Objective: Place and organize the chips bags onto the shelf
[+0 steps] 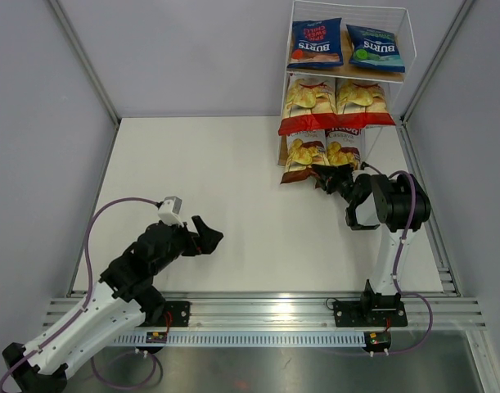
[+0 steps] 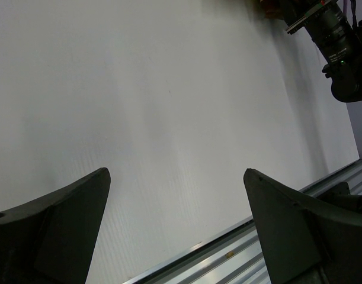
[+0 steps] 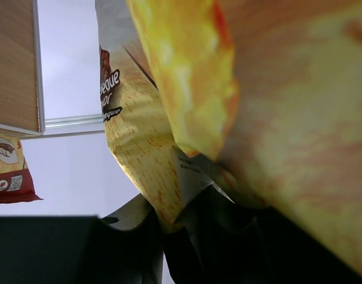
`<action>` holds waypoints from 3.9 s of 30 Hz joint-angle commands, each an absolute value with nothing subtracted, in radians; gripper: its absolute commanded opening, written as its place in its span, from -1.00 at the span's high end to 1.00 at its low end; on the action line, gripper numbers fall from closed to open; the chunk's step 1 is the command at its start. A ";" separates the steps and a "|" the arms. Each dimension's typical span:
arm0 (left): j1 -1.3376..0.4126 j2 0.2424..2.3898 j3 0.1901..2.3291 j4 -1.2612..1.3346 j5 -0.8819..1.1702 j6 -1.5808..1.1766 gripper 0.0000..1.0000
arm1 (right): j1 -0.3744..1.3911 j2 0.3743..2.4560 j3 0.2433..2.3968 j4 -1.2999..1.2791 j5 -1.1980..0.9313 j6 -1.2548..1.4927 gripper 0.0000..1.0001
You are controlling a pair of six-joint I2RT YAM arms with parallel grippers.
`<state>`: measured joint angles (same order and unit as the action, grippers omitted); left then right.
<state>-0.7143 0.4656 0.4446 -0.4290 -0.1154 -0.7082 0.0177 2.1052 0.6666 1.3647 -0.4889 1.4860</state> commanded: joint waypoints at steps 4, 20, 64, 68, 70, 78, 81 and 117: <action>-0.712 0.466 0.430 -0.374 -0.097 -0.719 -0.98 | 0.023 2.065 0.626 1.261 -0.376 1.597 0.71; -0.712 0.425 0.434 -0.413 -0.100 -0.721 -0.98 | 0.080 1.846 0.693 0.816 -0.298 1.490 -0.11; -0.712 0.328 0.410 -0.472 -0.103 -0.718 -0.98 | 0.207 1.781 0.627 0.847 0.025 1.646 0.00; -0.712 0.327 0.411 -0.477 -0.098 -0.723 -0.98 | 0.207 1.718 0.649 0.775 -0.027 1.596 -0.34; -0.712 0.325 0.416 -0.485 -0.100 -0.724 -0.98 | 0.207 1.688 0.650 0.717 -0.032 1.582 -0.36; -0.712 0.390 0.477 -0.523 -0.127 -0.716 -0.98 | 0.207 1.447 0.684 0.292 0.107 1.398 -0.42; -0.710 0.423 0.495 -0.522 -0.130 -0.712 -0.98 | 0.206 1.424 0.669 0.279 0.118 1.373 -0.41; -0.471 0.555 0.595 -0.558 -0.006 -0.621 -0.98 | 0.172 1.503 0.646 0.440 0.029 1.177 0.53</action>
<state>-0.4774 0.5568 0.5552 -0.5823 -0.0380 -0.6487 0.1833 1.4563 0.5888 0.3885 0.0544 1.2404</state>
